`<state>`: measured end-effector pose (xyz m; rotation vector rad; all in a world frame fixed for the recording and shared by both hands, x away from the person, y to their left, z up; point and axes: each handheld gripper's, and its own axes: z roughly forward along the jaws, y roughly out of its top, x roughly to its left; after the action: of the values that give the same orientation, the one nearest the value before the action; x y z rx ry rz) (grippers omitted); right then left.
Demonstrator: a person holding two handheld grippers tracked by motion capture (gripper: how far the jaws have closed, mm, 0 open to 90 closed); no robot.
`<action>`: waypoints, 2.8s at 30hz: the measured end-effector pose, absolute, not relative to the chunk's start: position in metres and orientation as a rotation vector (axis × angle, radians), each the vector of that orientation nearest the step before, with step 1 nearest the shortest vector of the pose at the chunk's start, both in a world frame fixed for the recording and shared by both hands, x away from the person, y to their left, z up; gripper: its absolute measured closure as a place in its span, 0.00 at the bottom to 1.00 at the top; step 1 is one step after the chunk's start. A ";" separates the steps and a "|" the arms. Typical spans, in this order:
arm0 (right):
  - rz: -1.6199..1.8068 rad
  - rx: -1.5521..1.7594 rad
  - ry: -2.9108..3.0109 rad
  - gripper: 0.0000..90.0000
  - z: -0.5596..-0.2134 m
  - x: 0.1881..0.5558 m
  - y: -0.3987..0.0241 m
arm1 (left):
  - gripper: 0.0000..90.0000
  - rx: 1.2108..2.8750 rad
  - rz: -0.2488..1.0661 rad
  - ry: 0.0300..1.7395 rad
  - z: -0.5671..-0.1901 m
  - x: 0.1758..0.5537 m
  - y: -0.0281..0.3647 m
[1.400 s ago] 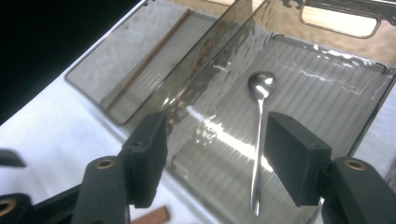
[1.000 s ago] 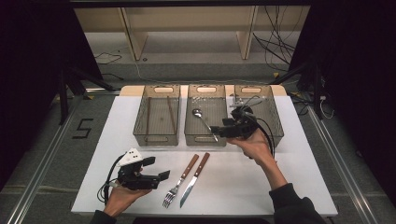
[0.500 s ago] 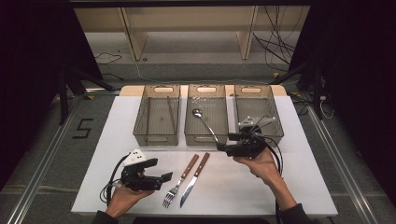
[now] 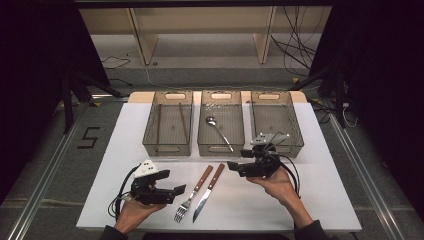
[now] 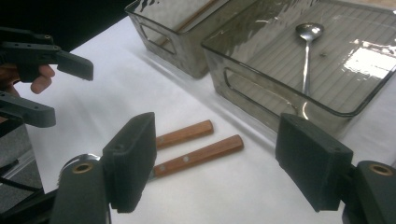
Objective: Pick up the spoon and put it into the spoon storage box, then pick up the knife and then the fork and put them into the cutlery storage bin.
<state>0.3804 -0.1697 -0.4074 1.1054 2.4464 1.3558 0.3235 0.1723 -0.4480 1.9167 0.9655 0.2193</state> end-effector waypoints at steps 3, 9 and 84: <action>1.342 1.103 2.458 0.34 -0.411 0.381 -0.166 | 0.19 1.914 0.218 0.962 -0.448 0.323 0.172; 1.334 1.095 2.472 0.35 -0.416 0.381 -0.158 | 0.19 1.895 0.220 0.956 -0.447 0.322 0.175; 0.802 1.003 2.690 1.00 -0.474 0.407 -0.121 | 0.19 1.820 0.282 0.922 -0.444 0.316 0.193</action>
<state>0.4073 -0.1209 -0.4743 1.0032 2.6899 0.8023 0.3164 0.1929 -0.4438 1.8201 0.9219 0.2815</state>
